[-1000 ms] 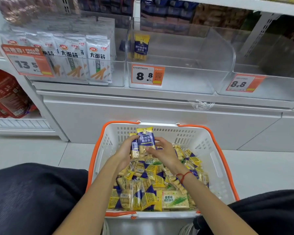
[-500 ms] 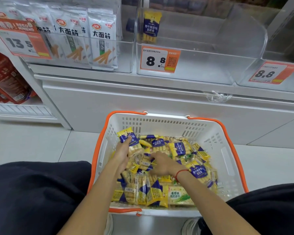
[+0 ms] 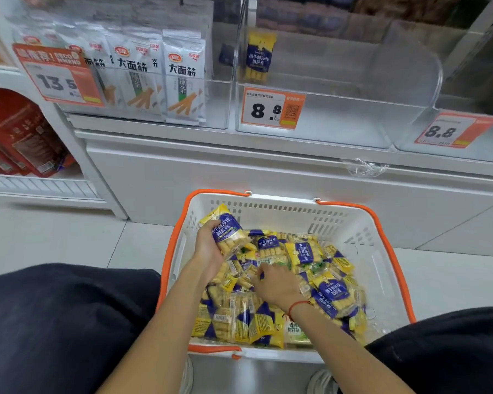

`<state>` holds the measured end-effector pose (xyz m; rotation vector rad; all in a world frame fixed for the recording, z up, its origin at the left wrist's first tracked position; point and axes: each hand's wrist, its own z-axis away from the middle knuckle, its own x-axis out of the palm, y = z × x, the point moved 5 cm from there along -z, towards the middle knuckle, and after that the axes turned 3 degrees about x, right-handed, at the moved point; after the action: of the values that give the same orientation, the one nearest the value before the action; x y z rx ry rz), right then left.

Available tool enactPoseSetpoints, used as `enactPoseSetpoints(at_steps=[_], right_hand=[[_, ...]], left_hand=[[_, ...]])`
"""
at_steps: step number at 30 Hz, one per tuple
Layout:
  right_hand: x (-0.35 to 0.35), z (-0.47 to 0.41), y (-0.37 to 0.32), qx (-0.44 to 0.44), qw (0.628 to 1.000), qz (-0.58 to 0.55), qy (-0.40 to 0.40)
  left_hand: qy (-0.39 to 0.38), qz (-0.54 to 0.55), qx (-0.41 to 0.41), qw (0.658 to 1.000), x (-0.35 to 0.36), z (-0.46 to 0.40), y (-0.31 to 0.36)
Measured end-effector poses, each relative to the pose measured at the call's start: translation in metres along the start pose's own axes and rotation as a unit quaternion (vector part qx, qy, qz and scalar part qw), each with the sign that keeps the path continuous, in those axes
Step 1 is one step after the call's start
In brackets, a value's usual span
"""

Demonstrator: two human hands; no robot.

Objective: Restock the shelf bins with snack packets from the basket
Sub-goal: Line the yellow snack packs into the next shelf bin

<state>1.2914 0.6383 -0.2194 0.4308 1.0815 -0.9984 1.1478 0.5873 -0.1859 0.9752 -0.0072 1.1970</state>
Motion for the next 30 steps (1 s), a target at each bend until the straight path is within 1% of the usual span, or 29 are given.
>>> enactPoseSetpoints(at_steps=[2,4,8,10,12,13,14,16,17,18,19,20,22,23,24,25,26,27,28,30], right_hand=[[-0.001,0.004,-0.004,-0.013,0.998,0.054,0.009],[-0.002,0.005,-0.007,-0.009,0.996,0.086,-0.010],[0.005,-0.002,-0.010,0.056,0.993,0.084,-0.059],[0.007,-0.002,-0.012,0.055,0.990,0.122,-0.045],[0.009,-0.003,-0.013,0.028,0.989,0.145,-0.024],[0.008,-0.005,-0.012,0.015,0.990,0.135,-0.026],[0.005,-0.006,-0.010,0.009,0.994,0.100,-0.035],[-0.009,-0.008,-0.005,0.017,0.997,-0.034,-0.060],[-0.018,-0.008,-0.002,0.027,0.989,-0.118,-0.080],[-0.026,-0.009,0.002,0.039,0.971,-0.213,-0.101],[-0.034,-0.009,0.007,0.050,0.939,-0.320,-0.116],[-0.042,-0.009,0.012,0.063,0.891,-0.432,-0.128],[-0.060,-0.004,0.019,0.077,0.758,-0.634,-0.135],[-0.069,-0.003,0.022,0.072,0.699,-0.700,-0.127],[-0.078,-0.001,0.024,0.055,0.657,-0.742,-0.120],[-0.086,0.002,0.022,0.033,0.633,-0.764,-0.119],[-0.092,0.006,0.020,0.012,0.625,-0.771,-0.121],[-0.097,0.008,0.016,-0.003,0.630,-0.767,-0.122],[-0.099,0.009,0.013,-0.015,0.647,-0.752,-0.121],[-0.101,0.008,0.006,-0.036,0.707,-0.698,-0.107]], left_hand=[[-0.003,0.004,0.004,1.000,0.003,0.004,0.001],[-0.008,0.001,0.010,1.000,0.007,0.006,0.002],[-0.023,-0.027,0.017,0.999,0.014,0.009,0.005],[-0.027,-0.041,0.018,0.999,0.017,0.011,0.007],[-0.027,-0.046,0.023,0.998,0.019,0.012,0.011],[-0.024,-0.048,0.026,0.998,0.018,0.013,0.014],[-0.022,-0.049,0.031,0.998,0.018,0.013,0.016],[-0.011,-0.050,0.039,0.998,0.015,0.012,0.019],[0.000,-0.053,0.042,0.998,0.014,0.012,0.020],[0.014,-0.059,0.045,0.997,0.011,0.010,0.021],[0.028,-0.064,0.050,0.996,0.008,0.007,0.020],[0.039,-0.070,0.055,0.995,0.006,0.006,0.020],[0.055,-0.087,0.060,0.993,0.006,0.003,0.017],[0.060,-0.093,0.056,0.992,0.007,0.003,0.015],[0.061,-0.093,0.050,0.993,0.009,0.004,0.013],[0.054,-0.093,0.046,0.993,0.013,0.006,0.010],[0.045,-0.095,0.043,0.993,0.017,0.008,0.008],[0.033,-0.100,0.043,0.994,0.022,0.011,0.007],[0.022,-0.107,0.043,0.993,0.026,0.014,0.005],[0.007,-0.127,0.038,0.991,0.034,0.019,0.002]])
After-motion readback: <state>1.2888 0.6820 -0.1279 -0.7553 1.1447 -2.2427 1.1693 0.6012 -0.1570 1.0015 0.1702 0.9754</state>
